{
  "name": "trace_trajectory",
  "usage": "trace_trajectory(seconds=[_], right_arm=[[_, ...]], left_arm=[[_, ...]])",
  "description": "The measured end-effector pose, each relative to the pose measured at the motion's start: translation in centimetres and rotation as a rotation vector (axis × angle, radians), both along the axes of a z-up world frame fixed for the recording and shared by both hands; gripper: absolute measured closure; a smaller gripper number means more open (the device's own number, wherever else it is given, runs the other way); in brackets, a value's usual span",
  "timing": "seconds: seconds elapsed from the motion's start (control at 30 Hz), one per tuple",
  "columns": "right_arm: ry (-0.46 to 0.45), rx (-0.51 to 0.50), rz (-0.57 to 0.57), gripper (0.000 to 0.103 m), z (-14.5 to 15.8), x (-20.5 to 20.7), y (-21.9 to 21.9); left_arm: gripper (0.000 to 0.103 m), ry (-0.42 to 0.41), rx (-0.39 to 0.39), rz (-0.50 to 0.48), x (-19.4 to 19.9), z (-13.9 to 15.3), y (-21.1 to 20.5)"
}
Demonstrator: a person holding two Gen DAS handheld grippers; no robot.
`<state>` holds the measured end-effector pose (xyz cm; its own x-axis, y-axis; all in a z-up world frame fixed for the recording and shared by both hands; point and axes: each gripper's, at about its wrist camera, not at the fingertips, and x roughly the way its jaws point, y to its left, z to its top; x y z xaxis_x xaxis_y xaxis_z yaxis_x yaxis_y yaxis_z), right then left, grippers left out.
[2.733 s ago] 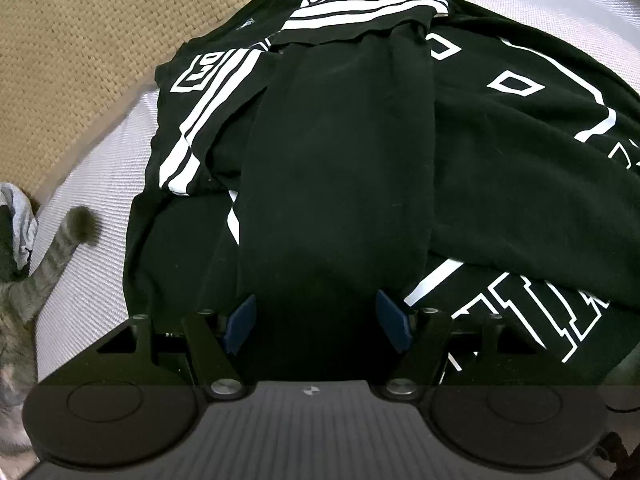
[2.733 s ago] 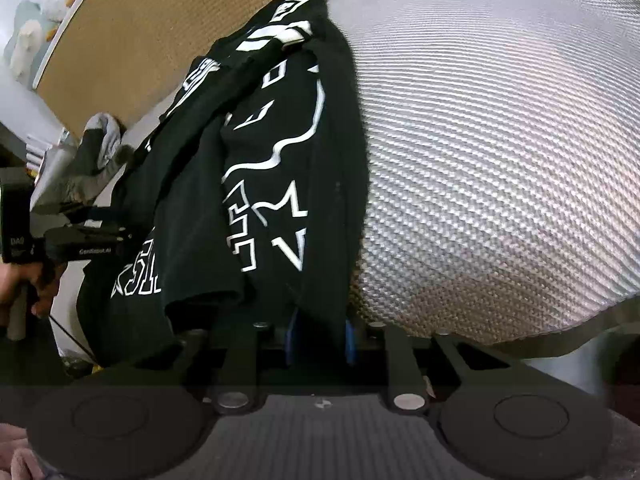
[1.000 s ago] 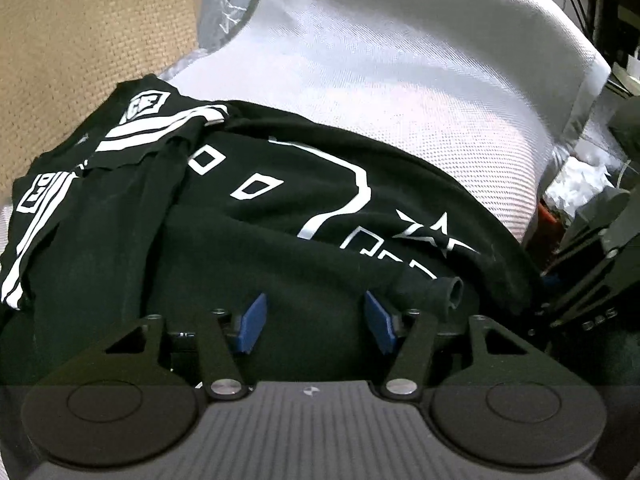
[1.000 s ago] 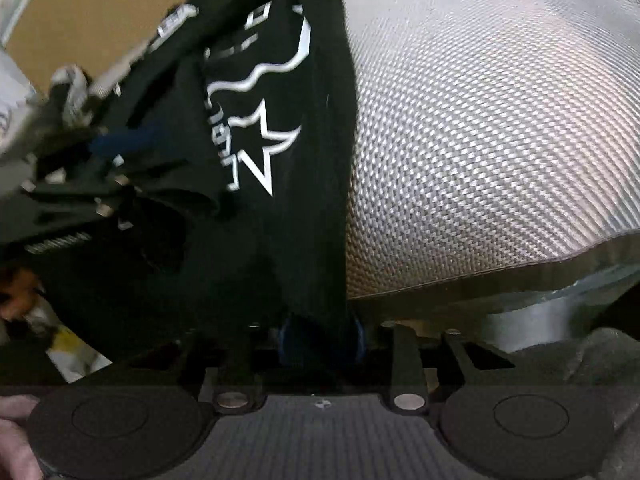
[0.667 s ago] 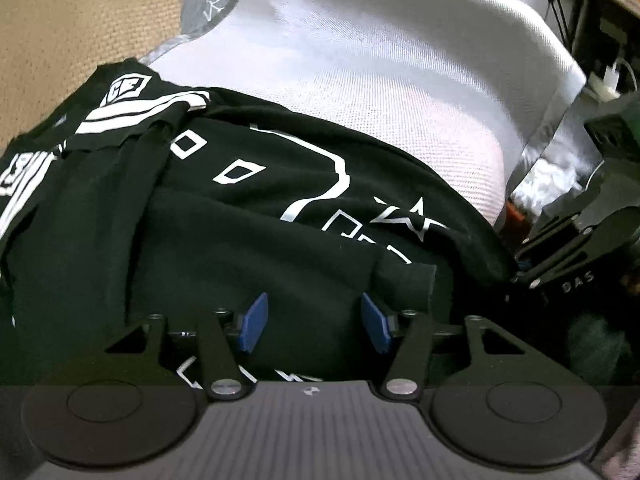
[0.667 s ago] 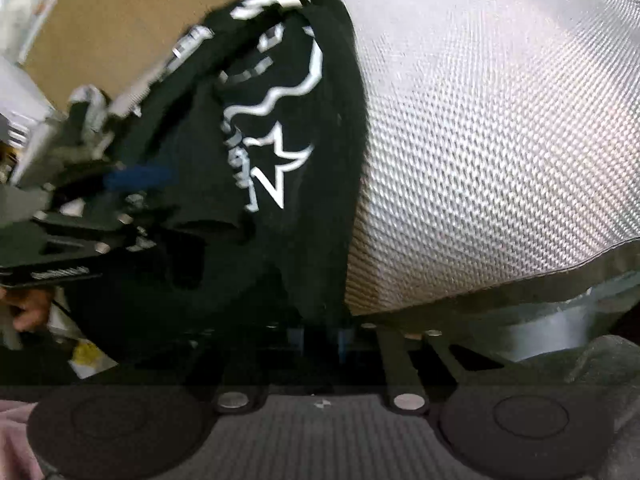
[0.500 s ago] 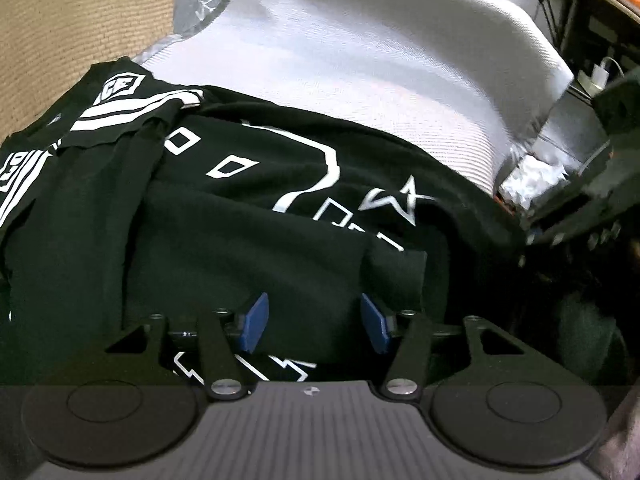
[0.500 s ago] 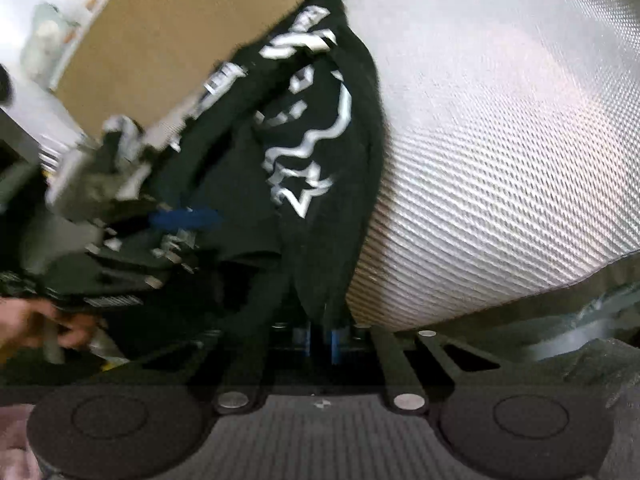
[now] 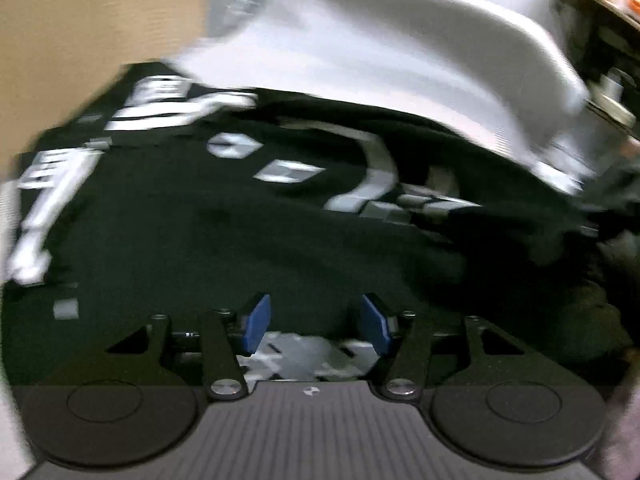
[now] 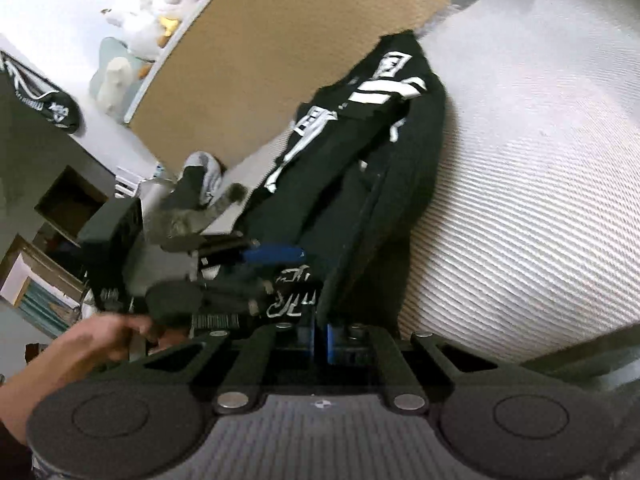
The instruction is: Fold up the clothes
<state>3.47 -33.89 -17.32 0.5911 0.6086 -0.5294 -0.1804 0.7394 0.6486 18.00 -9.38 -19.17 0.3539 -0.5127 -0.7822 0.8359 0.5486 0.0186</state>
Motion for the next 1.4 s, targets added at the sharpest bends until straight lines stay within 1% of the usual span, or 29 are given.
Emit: trace_trajectory(seconds=[0.1, 0.13, 0.23, 0.27, 0.3, 0.33, 0.37, 0.4, 0.43, 0.47, 0.53, 0.6, 0.7, 0.77, 0.83, 0.9, 0.97, 1.03, 1.07, 1.1, 1.13, 1.2, 1.3, 1.4], right_arm=[[-0.021, 0.051, 0.008, 0.097, 0.6, 0.5, 0.3], [-0.026, 0.050, 0.015, 0.097, 0.7, 0.7, 0.6], [-0.042, 0.048, 0.038, 0.097, 1.2, 1.3, 1.6], [-0.041, 0.048, 0.043, 0.097, 1.2, 1.4, 1.9], [-0.039, 0.048, 0.048, 0.097, 1.2, 1.5, 2.2], [-0.041, 0.051, 0.054, 0.097, 1.2, 1.6, 2.6], [-0.047, 0.051, 0.066, 0.097, 1.3, 1.7, 3.1], [-0.054, 0.052, 0.077, 0.097, 1.4, 1.8, 3.5], [-0.060, 0.052, 0.088, 0.097, 1.5, 2.0, 4.0], [-0.059, 0.050, 0.096, 0.097, 1.6, 2.1, 4.4], [-0.052, 0.043, 0.109, 0.097, 1.7, 2.5, 5.2], [-0.055, 0.024, 0.120, 0.097, 2.0, 2.8, 5.9], [-0.066, 0.030, 0.135, 0.097, 2.5, 3.1, 6.6], [-0.070, 0.031, 0.146, 0.097, 2.8, 3.3, 7.2], [-0.070, 0.030, 0.156, 0.097, 2.9, 3.5, 7.7], [-0.065, 0.019, 0.165, 0.097, 2.8, 3.8, 8.3], [-0.057, 0.008, 0.175, 0.097, 2.6, 3.9, 8.8], [-0.047, 0.003, 0.183, 0.097, 2.3, 4.1, 9.2], [-0.042, 0.001, 0.187, 0.097, 2.2, 4.2, 9.4], [-0.039, -0.002, 0.188, 0.097, 2.1, 4.2, 9.6], [-0.036, -0.005, 0.188, 0.097, 2.1, 4.2, 9.7], [-0.034, -0.014, 0.190, 0.096, 2.3, 4.3, 10.0], [-0.050, -0.056, 0.199, 0.096, 3.2, 4.5, 11.0], [-0.060, -0.067, 0.221, 0.096, 4.0, 4.7, 12.1]], left_arm=[[0.049, -0.047, 0.045, 0.101, 3.2, 1.6, 3.5], [0.049, -0.053, 0.058, 0.120, 4.1, 1.9, 4.7], [0.049, -0.018, 0.073, 0.186, 6.9, 2.4, 8.5], [0.052, 0.011, 0.063, 0.228, 7.9, 2.4, 9.9], [0.055, 0.048, 0.037, 0.275, 8.9, 2.4, 11.3], [0.060, 0.108, -0.043, 0.324, 10.0, 2.7, 12.8], [0.060, 0.146, -0.119, 0.329, 10.6, 3.0, 14.0], [0.059, 0.153, -0.153, 0.321, 10.9, 3.2, 14.5], [0.061, 0.137, -0.132, 0.302, 11.3, 3.2, 14.5], [0.061, 0.121, -0.105, 0.281, 11.6, 3.2, 14.5], [0.061, 0.089, -0.006, 0.210, 11.9, 2.6, 13.9], [0.059, 0.050, 0.038, 0.144, 11.8, 2.2, 14.1], [0.058, -0.029, 0.066, 0.111, 11.2, 0.8, 15.6], [0.055, -0.064, 0.064, 0.124, 10.5, -0.6, 17.2], [0.055, -0.066, 0.031, 0.107, 9.6, -2.3, 19.3], [0.055, -0.052, -0.021, 0.089, 8.9, -3.6, 21.3], [0.055, -0.064, -0.076, 0.106, 8.0, -4.5, 23.0], [0.055, -0.076, -0.155, 0.131, 7.5, -5.3, 24.4], [0.055, -0.088, -0.191, 0.142, 7.3, -5.6, 24.9], [0.054, -0.113, -0.211, 0.150, 7.2, -5.8, 25.0], [0.051, -0.138, -0.226, 0.158, 7.0, -6.1, 25.1], [0.046, -0.182, -0.220, 0.159, 6.7, -6.6, 24.8], [0.043, -0.195, -0.232, 0.166, 6.6, -6.8, 25.0], [0.039, -0.191, -0.258, 0.179, 6.6, -7.0, 25.5]])
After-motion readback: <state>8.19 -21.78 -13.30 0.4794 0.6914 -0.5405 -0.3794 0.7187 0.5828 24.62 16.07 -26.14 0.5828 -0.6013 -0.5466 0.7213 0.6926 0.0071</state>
